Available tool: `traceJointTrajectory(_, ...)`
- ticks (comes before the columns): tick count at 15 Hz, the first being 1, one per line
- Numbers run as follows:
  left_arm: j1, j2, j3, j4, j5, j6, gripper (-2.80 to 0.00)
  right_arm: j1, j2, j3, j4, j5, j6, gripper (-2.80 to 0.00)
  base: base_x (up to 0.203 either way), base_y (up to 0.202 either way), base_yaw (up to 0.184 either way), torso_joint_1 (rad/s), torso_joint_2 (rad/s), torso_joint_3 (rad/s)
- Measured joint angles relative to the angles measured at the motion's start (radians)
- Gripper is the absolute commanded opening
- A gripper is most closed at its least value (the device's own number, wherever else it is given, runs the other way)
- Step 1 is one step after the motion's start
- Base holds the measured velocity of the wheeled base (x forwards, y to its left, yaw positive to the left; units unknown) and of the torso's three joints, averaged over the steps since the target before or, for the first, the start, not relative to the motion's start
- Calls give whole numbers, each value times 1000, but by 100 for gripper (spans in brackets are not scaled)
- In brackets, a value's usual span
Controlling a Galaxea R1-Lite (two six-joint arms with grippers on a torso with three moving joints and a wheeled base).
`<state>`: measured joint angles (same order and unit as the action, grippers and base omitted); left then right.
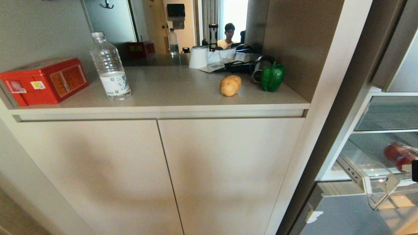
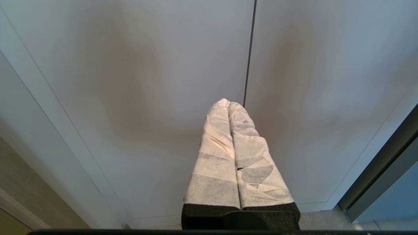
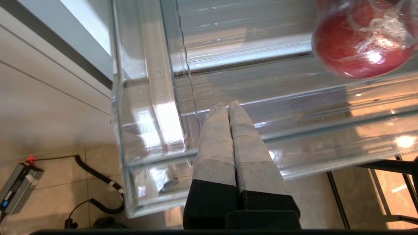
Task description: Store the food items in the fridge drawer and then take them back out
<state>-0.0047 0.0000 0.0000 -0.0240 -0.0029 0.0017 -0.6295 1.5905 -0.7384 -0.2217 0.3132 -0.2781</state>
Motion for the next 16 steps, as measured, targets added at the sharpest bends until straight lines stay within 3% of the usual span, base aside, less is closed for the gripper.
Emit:
traceJointTrajectory(7,0,0,0,0,0,0,-280,-17,-67,30,-17,15,5,-280,0,0,0,0,0,0)
traceJointTrajectory(16,0,0,0,0,0,0,-280,-43,150,-163,-62,15,0,-280,0,0,0,0,0,0)
